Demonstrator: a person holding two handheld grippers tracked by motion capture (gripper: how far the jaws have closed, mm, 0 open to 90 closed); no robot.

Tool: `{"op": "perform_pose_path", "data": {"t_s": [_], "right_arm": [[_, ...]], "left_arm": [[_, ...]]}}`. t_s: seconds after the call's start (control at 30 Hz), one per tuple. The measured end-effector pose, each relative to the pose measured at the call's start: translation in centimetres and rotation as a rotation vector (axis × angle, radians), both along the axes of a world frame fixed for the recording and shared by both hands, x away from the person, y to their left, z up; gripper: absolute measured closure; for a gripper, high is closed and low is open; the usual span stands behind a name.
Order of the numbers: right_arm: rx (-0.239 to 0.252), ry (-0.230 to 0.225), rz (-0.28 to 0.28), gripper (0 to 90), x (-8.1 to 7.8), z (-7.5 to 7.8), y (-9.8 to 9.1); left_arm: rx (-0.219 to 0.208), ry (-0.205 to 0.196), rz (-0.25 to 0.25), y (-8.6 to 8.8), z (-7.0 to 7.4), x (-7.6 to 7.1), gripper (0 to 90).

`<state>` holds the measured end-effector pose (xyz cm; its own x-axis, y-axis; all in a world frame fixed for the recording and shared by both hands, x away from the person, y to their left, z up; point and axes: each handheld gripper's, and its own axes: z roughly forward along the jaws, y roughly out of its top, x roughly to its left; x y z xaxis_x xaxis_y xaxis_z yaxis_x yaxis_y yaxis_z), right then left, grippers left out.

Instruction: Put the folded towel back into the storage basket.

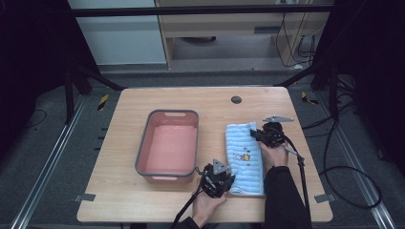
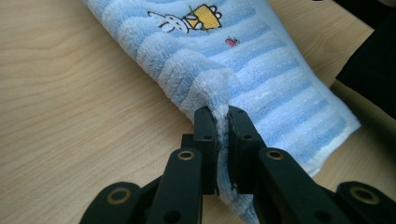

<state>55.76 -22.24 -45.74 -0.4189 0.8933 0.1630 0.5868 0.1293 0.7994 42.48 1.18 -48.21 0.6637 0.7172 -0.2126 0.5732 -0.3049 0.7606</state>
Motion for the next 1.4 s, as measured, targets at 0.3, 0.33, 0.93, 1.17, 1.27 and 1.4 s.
{"op": "perform_pose_path", "data": {"t_s": [0.3, 0.33, 0.93, 1.17, 1.27, 1.4], "right_arm": [[0.022, -0.083, -0.001, 81.9, -0.9, 4.4, 0.6], [0.022, -0.094, 0.001, 81.9, -1.0, 5.0, 0.6], [0.042, -0.228, 0.035, 81.8, -1.6, 12.7, 5.1], [0.048, -0.263, 0.04, 81.8, -1.3, 14.0, 7.5], [0.055, -0.274, 0.044, 81.8, -1.1, 14.4, 8.4], [0.055, -0.283, 0.051, 81.8, -0.8, 14.8, 10.0]], "left_arm": [[-0.044, -0.061, -0.019, 1.6, 3.7, -0.2, 83.7], [-0.043, -0.07, -0.02, 1.8, 4.1, -0.2, 83.7], [-0.031, -0.185, 0.017, 6.8, 10.3, -0.4, 83.7], [-0.027, -0.215, 0.064, 9.1, 11.7, -0.2, 83.7], [-0.02, -0.225, 0.081, 10.2, 12.1, -0.2, 83.7], [-0.009, -0.238, 0.098, 11.3, 12.5, -0.2, 83.7]]}}
